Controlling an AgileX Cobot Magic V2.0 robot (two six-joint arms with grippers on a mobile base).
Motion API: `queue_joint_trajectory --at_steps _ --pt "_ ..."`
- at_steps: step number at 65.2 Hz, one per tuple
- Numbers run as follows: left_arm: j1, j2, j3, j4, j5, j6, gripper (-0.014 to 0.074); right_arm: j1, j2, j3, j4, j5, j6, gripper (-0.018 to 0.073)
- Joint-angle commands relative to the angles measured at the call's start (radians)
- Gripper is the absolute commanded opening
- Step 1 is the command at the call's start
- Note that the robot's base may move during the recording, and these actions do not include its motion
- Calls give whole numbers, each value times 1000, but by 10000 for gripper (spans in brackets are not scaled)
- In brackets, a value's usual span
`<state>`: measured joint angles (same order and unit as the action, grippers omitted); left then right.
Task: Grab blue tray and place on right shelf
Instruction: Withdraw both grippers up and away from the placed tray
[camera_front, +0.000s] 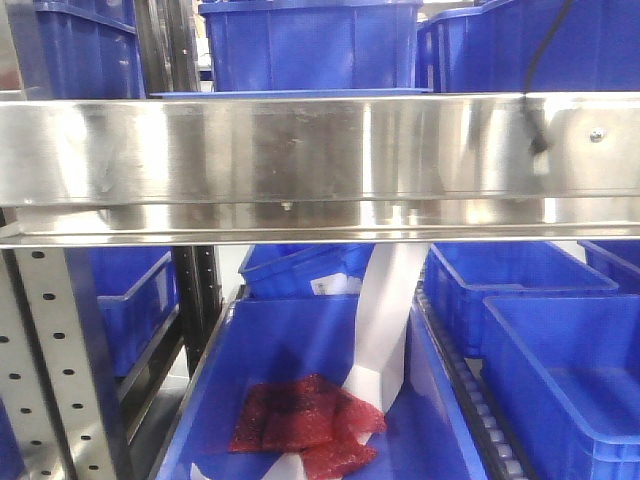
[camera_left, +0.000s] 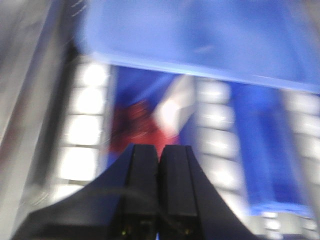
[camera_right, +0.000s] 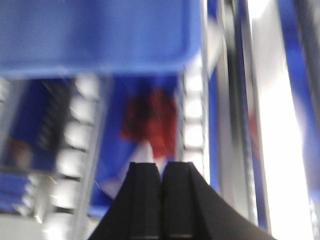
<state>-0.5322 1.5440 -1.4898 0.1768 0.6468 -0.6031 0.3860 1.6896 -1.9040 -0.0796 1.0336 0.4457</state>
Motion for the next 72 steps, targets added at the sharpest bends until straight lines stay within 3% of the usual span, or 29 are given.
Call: queue_joint_trajectory --at_steps 1,11,19,34,40,53,72 --pt "-41 -113 55 -6 -171 9 -48 11 -126 23 -12 -117 -38 52" --pt "-80 -271 284 -8 -374 6 -48 96 -336 265 -13 -307 -191 52" --pt "-80 -412 458 -8 -508 6 -48 159 -525 503 -13 -506 -213 52" --pt "-80 -709 776 146 -722 6 -48 183 -847 912 -23 -819 -231 52" --pt "-80 -828 881 187 -729 6 -48 183 -959 1051 -25 -892 -231 52" --pt "-80 -1128 1085 187 -724 6 -48 183 -1196 1290 -38 -907 -231 52" --pt "-80 -1466 1227 187 -647 6 -48 183 -1363 1380 -38 -914 -231 52"
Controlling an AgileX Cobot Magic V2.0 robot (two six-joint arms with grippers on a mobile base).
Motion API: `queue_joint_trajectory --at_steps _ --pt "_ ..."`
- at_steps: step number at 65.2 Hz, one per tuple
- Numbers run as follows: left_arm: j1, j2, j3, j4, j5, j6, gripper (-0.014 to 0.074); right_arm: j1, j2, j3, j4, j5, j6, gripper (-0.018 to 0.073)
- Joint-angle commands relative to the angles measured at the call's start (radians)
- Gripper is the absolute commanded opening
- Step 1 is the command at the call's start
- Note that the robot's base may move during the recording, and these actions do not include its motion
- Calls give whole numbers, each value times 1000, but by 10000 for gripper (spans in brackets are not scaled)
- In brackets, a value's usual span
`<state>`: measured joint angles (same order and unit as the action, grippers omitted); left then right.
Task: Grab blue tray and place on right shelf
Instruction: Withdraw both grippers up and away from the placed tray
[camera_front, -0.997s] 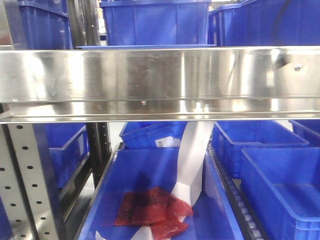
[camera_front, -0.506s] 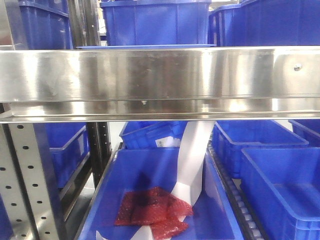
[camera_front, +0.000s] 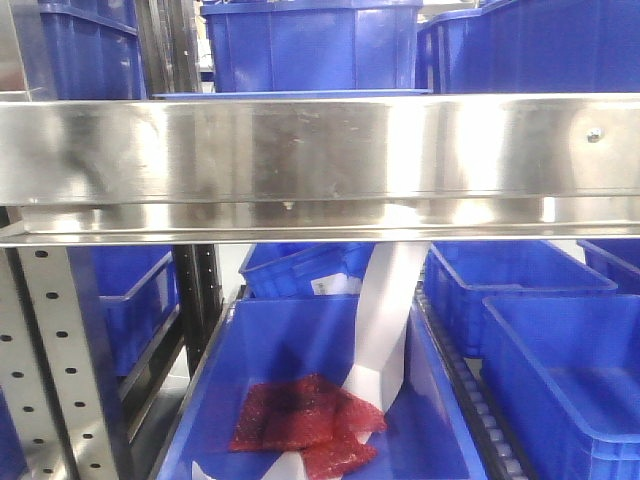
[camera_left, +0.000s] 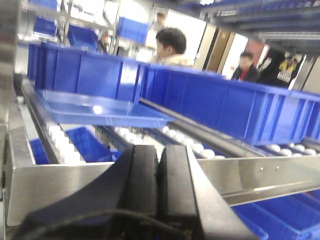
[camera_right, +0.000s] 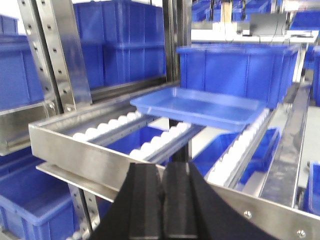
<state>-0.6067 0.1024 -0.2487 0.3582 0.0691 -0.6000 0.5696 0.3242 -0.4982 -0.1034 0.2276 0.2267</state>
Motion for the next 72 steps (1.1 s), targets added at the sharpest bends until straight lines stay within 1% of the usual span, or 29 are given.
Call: queue_joint_trajectory --at_steps 1,7,50,62,72 --pt "-6 -34 -13 6 -69 3 -48 0 3 -26 -14 -108 -12 52" --pt "-6 -55 -7 6 -75 3 -48 0 3 -26 -14 -108 -12 52" --pt "-6 -55 -6 6 -77 3 -48 0 3 -26 -14 -108 -11 52" --pt "-6 -55 -6 6 -77 3 -48 -22 3 -26 -14 -116 -10 52" --pt "-6 -55 -6 6 -77 3 -48 -22 3 -26 -14 -111 -10 52"
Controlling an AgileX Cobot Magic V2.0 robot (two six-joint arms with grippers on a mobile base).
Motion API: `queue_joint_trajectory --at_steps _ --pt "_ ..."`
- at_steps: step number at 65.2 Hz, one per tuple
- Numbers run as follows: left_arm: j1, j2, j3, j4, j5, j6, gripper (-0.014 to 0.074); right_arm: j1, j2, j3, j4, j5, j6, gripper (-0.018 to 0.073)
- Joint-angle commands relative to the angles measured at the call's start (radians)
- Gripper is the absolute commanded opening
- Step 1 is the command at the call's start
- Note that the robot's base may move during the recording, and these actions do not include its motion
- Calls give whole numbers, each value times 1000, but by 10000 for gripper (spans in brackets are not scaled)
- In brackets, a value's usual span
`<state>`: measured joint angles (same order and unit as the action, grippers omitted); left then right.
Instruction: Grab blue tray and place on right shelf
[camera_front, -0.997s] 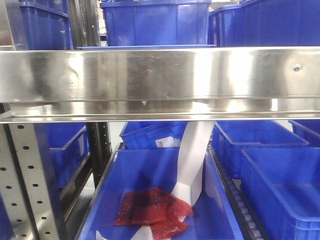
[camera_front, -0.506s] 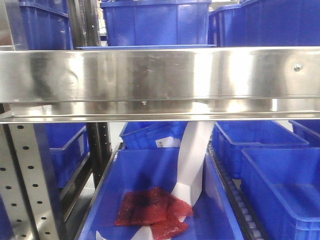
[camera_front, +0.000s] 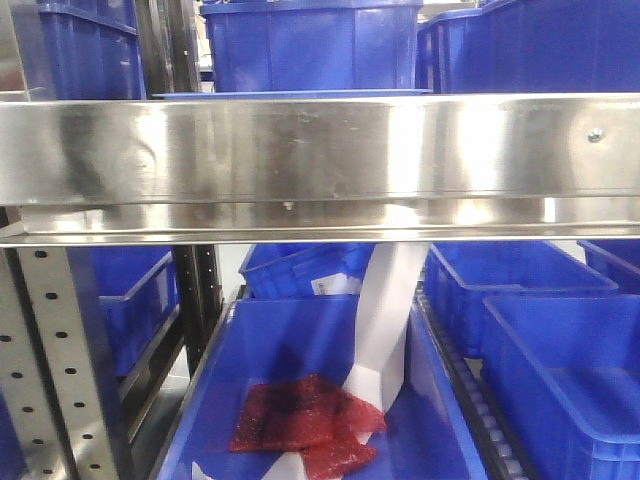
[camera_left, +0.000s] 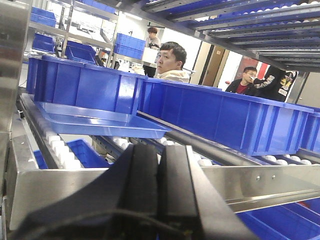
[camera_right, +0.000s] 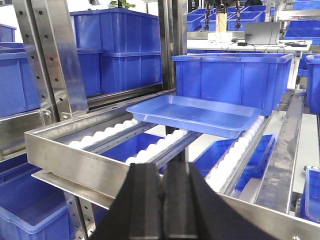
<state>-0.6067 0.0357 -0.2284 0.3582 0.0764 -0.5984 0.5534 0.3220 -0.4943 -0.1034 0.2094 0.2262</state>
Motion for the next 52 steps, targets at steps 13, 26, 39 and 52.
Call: queue_joint_trajectory --at_steps 13,26,39,52 --pt "-6 11 -26 6 -84 2 -48 -53 3 -22 -14 -109 -72 52" --pt "-6 11 -26 6 -84 2 -48 -297 -3 140 163 -420 -316 52" --pt "-6 11 -24 6 -84 2 -48 -519 -179 289 170 -346 -315 52" --pt "-6 11 -24 6 -84 2 -48 -562 -358 405 170 -209 -257 52"
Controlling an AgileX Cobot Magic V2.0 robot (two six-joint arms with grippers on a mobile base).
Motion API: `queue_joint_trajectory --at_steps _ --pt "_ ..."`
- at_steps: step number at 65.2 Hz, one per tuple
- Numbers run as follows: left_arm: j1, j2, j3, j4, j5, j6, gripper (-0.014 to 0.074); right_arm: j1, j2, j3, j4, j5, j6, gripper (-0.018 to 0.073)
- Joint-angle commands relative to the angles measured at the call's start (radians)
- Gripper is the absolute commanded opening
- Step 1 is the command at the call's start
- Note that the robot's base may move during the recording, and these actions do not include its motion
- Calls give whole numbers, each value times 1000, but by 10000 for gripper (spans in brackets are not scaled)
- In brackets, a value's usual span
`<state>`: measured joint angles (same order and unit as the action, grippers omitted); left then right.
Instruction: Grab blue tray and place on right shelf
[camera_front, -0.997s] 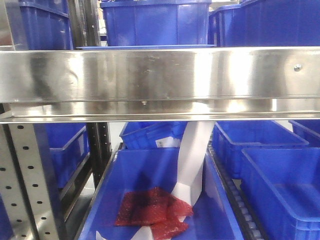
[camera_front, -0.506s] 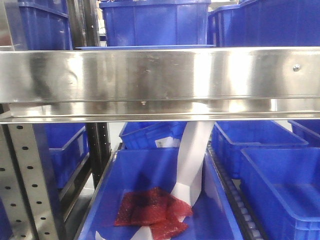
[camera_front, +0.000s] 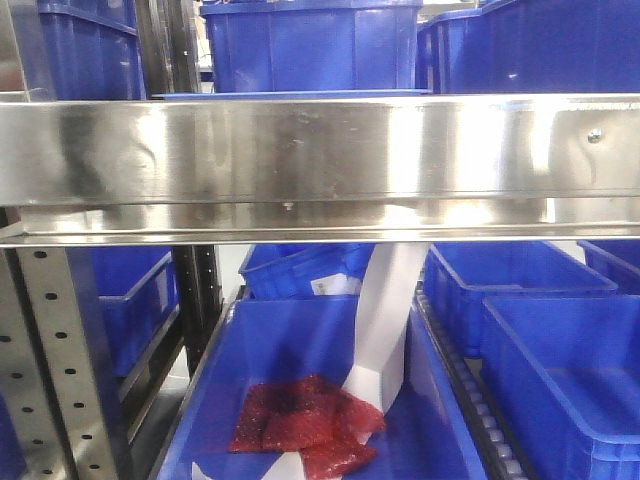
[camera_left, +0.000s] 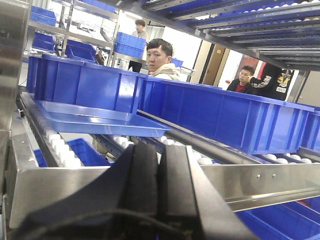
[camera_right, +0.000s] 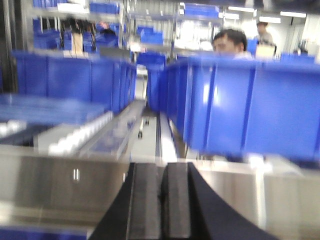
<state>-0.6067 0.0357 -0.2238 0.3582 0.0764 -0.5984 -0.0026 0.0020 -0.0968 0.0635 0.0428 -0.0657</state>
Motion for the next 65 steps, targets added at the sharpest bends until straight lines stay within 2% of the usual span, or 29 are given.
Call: queue_joint_trajectory --at_steps 1,5,8,16,65 --pt "-6 11 -28 6 -84 2 -48 -6 -35 17 3 -59 49 52" --pt "-6 11 -28 6 -84 2 -48 -6 -33 68 3 -95 121 52" --pt "-6 11 -28 6 -84 2 -48 -6 -33 106 3 -146 132 52" --pt "-6 13 -28 6 -84 2 -48 -5 -33 103 -6 -128 107 52" --pt "-6 13 -28 6 -84 2 -48 -5 -33 103 -6 -105 108 52"
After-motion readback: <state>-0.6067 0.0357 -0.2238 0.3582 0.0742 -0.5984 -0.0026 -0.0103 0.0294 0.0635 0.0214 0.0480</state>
